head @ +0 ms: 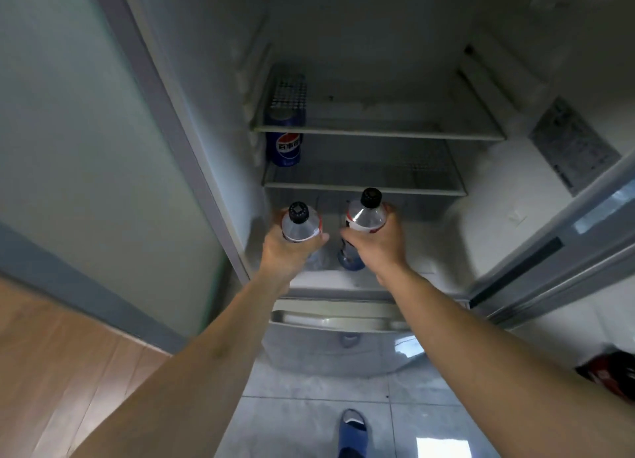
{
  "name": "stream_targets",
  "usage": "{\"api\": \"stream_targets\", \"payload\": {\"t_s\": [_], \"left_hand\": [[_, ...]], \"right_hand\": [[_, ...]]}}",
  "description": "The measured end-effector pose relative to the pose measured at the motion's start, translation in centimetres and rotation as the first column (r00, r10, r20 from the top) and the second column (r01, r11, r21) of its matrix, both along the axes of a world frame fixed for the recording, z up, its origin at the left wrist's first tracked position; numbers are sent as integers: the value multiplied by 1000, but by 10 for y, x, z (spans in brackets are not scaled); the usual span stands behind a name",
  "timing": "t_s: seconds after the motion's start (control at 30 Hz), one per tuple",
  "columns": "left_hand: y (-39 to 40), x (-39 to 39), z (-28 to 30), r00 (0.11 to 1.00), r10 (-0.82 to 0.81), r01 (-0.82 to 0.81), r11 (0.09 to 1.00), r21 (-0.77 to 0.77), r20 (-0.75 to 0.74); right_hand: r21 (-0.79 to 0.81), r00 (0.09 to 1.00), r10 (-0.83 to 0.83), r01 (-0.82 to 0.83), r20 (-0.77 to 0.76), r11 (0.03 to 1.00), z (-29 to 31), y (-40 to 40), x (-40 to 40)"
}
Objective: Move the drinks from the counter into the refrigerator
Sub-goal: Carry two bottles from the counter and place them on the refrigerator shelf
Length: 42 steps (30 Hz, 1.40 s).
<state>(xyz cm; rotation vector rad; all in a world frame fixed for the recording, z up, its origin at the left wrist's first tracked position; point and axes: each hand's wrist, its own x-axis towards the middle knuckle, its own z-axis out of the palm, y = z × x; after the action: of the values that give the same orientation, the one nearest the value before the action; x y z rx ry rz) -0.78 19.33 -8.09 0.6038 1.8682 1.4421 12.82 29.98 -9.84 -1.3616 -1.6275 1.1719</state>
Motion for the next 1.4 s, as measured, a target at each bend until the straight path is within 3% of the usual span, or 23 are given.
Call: {"api": "stream_targets", "payload": {"t_s": [0.17,0.3,0.4,0.5,0.6,0.8,0.93,1.1,1.23,1.4], "left_hand": [[-6,0,-8,996,-30,34,998,48,-80],[-23,3,-15,980,-7,34,991,132,-199],[-38,12,-25,977,65,-19,975,221,-201],[-55,23,-34,978,194,-166,946,278,-77],[-74,33,-47,935,292,-340,896,284,199],[-103,46,-61,800,266,-457,851,259,538],[-117,55,-64,737,150,-397,885,243,659],[-119,67,-69,629,24,-274,942,192,777],[-116,66,-61,524,-12,-174,977,120,852],[-110,61,-49,531,0,-150,984,94,847]], "right_hand": [[22,997,-54,55,-51,998,-8,-9,-4],[91,992,-69,79,-105,993,-9,-29,8],[115,977,-111,134,-183,984,-5,-48,19],[80,943,-192,221,-272,972,-2,-65,30],[17,895,-291,315,-337,949,-3,-81,43],[-389,769,-453,288,-451,875,-12,-115,71],[-534,768,-441,154,-465,831,-13,-132,86],[-749,777,-421,-95,-467,656,-12,-141,82],[-796,869,-297,-164,-396,583,-16,-144,72],[-780,846,-247,-271,-472,564,-9,-139,70]]}}
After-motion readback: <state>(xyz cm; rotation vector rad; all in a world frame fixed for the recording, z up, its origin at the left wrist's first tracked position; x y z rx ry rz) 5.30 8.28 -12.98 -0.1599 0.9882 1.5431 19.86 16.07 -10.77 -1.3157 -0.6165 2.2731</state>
